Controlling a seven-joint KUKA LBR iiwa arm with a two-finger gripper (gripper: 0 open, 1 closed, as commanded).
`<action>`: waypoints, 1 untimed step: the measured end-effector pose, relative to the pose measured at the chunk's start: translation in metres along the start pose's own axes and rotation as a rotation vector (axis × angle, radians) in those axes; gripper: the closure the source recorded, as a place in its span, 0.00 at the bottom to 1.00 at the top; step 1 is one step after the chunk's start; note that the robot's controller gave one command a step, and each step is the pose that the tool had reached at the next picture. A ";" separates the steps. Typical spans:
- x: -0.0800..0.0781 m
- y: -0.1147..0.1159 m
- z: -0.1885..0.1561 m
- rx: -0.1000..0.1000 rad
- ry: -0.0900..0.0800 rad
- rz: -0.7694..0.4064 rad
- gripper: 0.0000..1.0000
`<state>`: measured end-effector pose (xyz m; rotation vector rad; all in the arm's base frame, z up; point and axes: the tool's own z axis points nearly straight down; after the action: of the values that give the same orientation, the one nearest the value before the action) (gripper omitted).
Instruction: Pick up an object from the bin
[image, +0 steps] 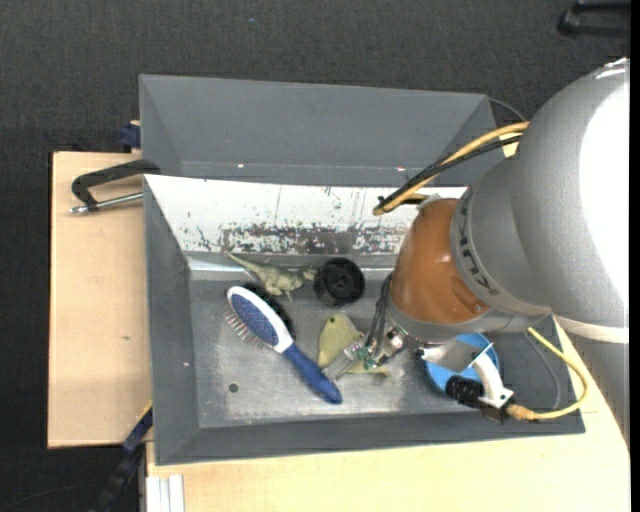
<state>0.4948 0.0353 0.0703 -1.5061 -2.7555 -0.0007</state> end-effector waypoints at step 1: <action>0.000 0.001 -0.001 -0.001 -0.002 -0.002 0.00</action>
Offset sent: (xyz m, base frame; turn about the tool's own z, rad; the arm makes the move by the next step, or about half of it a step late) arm 0.0000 0.0000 0.0000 0.0000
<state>0.4955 0.0355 0.0712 -1.5045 -2.7586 -0.0012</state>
